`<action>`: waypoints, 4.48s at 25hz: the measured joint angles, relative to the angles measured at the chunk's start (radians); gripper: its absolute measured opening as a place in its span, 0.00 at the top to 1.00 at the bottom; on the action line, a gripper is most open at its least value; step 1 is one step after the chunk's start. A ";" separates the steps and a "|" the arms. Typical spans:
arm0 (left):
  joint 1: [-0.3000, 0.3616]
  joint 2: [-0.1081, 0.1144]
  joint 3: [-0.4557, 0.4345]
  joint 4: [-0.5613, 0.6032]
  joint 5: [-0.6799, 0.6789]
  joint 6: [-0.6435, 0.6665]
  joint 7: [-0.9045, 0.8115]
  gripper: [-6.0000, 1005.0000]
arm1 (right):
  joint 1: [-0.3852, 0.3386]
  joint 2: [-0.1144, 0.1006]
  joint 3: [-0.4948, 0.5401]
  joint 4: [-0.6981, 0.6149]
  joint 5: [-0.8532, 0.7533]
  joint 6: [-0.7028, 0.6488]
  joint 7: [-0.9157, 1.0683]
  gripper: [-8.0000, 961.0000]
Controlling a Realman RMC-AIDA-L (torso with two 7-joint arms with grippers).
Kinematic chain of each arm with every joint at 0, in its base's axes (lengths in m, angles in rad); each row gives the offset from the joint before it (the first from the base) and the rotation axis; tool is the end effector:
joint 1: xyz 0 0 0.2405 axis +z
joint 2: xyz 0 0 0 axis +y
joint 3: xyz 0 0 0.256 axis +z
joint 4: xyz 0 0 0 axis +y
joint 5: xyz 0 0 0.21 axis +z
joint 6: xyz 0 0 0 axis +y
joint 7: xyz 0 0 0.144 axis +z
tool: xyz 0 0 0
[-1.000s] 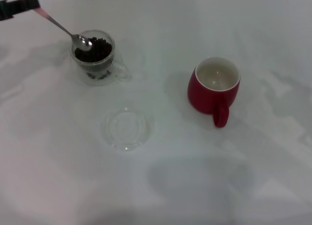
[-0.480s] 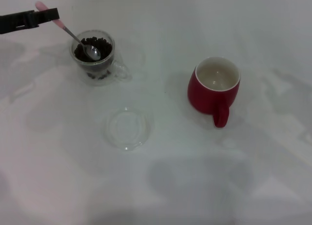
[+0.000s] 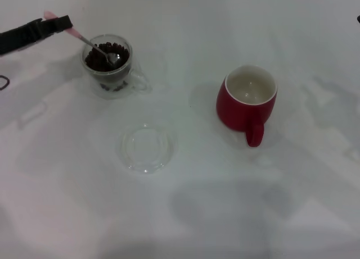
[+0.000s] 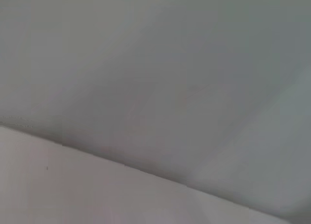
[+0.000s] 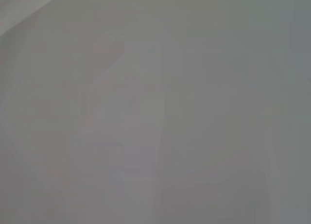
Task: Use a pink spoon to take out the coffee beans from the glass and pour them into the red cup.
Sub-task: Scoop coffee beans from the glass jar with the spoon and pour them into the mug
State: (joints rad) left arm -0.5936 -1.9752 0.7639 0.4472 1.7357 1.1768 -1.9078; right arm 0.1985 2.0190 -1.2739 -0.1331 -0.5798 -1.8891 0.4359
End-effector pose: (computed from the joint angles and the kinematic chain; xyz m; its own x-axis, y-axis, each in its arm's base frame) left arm -0.2876 0.3876 0.0216 0.2725 0.6684 0.6921 0.9252 -0.3795 0.0022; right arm 0.3137 0.2174 0.0364 0.5095 0.3715 -0.7761 -0.5561 -0.5461 -0.6265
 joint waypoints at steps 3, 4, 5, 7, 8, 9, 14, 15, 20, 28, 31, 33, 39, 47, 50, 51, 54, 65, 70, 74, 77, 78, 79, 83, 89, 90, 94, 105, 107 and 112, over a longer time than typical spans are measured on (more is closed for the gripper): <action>0.012 0.000 0.000 -0.031 -0.035 -0.001 -0.009 0.87 | 0.001 -0.001 0.000 -0.003 0.006 0.000 0.000 0.64; 0.023 0.000 0.000 -0.044 -0.057 -0.002 -0.010 0.87 | 0.001 -0.001 0.001 -0.004 0.008 0.000 0.000 0.64; 0.033 -0.002 0.000 -0.052 -0.076 -0.003 -0.010 0.87 | 0.001 -0.001 0.001 -0.005 0.010 0.000 0.000 0.64; 0.050 -0.008 0.000 -0.062 -0.107 -0.003 -0.013 0.87 | 0.004 -0.001 0.001 -0.006 0.016 0.000 0.000 0.64; 0.057 -0.010 0.000 -0.065 -0.118 -0.004 -0.016 0.87 | 0.005 -0.001 0.001 -0.006 0.019 0.000 0.000 0.64; 0.066 -0.013 0.000 -0.070 -0.131 -0.004 -0.021 0.87 | 0.006 -0.002 0.001 -0.006 0.022 0.000 0.000 0.64; 0.106 -0.023 0.000 -0.112 -0.210 -0.004 -0.027 0.87 | 0.010 -0.004 0.001 -0.008 0.023 -0.001 0.000 0.64; 0.111 -0.024 0.000 -0.117 -0.223 -0.003 -0.027 0.87 | 0.010 -0.004 0.001 -0.009 0.023 -0.001 0.000 0.64; 0.132 -0.032 0.000 -0.147 -0.263 0.005 -0.036 0.87 | 0.021 -0.006 0.001 -0.010 0.023 -0.001 0.000 0.63; 0.140 -0.035 0.000 -0.168 -0.307 0.026 -0.061 0.87 | 0.036 -0.008 0.010 -0.010 0.024 0.010 -0.001 0.63; 0.146 -0.036 0.000 -0.179 -0.342 0.037 -0.071 0.87 | 0.037 -0.008 0.012 -0.010 0.025 0.013 -0.005 0.63; 0.153 -0.036 0.000 -0.181 -0.360 0.041 -0.081 0.87 | 0.037 -0.008 0.013 -0.010 0.025 0.016 -0.007 0.63; 0.163 -0.031 0.000 -0.181 -0.393 0.075 -0.098 0.87 | 0.046 -0.008 0.013 -0.009 0.025 0.039 -0.008 0.63; 0.141 -0.035 0.006 -0.178 -0.387 0.147 -0.105 0.87 | 0.073 -0.009 0.013 -0.010 0.025 0.056 -0.008 0.63; 0.121 -0.035 0.010 -0.180 -0.373 0.174 -0.106 0.87 | 0.077 -0.009 0.014 -0.012 0.025 0.057 -0.008 0.63; 0.116 -0.035 0.011 -0.180 -0.367 0.181 -0.106 0.87 | 0.078 -0.009 0.015 -0.015 0.025 0.058 -0.008 0.63; 0.088 -0.040 0.012 -0.180 -0.328 0.199 -0.109 0.87 | 0.079 -0.010 0.015 -0.021 0.025 0.058 -0.008 0.63; -0.056 -0.061 0.159 -0.171 -0.277 0.216 -0.112 0.87 | 0.078 -0.010 0.016 -0.023 0.024 0.047 -0.008 0.63; -0.111 -0.062 0.221 -0.168 -0.276 0.211 -0.109 0.87 | 0.071 -0.010 0.016 -0.023 0.024 0.018 -0.008 0.63; -0.127 -0.062 0.234 -0.157 -0.271 0.191 -0.108 0.87 | 0.066 -0.010 0.016 -0.016 0.022 0.015 -0.008 0.63; -0.171 -0.064 0.240 -0.140 -0.223 0.178 -0.116 0.87 | 0.060 -0.010 0.015 -0.009 0.021 0.014 -0.008 0.63; -0.179 -0.065 0.241 -0.140 -0.214 0.174 -0.118 0.87 | 0.059 -0.010 0.014 -0.008 0.021 0.014 -0.008 0.63; -0.198 -0.070 0.241 -0.137 -0.189 0.161 -0.122 0.87 | 0.057 -0.010 0.014 -0.007 0.021 0.013 -0.008 0.63; -0.236 -0.085 0.242 -0.120 -0.128 0.115 -0.120 0.87 | 0.055 -0.009 0.012 0.001 0.020 0.013 -0.008 0.63; -0.287 -0.098 0.251 -0.103 -0.065 0.063 -0.118 0.87 | 0.053 -0.008 0.013 0.003 0.019 0.015 -0.008 0.63; -0.293 -0.098 0.255 -0.103 -0.063 0.050 -0.118 0.87 | 0.052 -0.008 0.013 0.004 0.019 0.015 -0.008 0.63; -0.316 -0.097 0.290 -0.095 -0.057 0.009 -0.117 0.87 | 0.052 -0.008 0.013 0.015 0.020 0.015 -0.008 0.63; -0.350 -0.099 0.499 0.112 -0.056 -0.061 -0.109 0.87 | 0.051 -0.009 0.016 0.018 0.024 0.026 -0.008 0.63; -0.352 -0.100 0.520 0.152 -0.056 -0.062 -0.110 0.87 | 0.052 -0.010 0.017 0.015 0.024 0.027 -0.008 0.63; -0.325 -0.098 0.528 0.219 -0.056 -0.045 -0.133 0.87 | 0.050 -0.010 0.024 0.012 0.025 0.026 -0.004 0.63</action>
State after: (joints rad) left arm -0.9183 -2.0728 1.2923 0.6661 1.6799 1.1316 -2.0411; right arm 0.2488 2.0094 -1.2498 -0.1207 -0.5552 -1.8630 0.4318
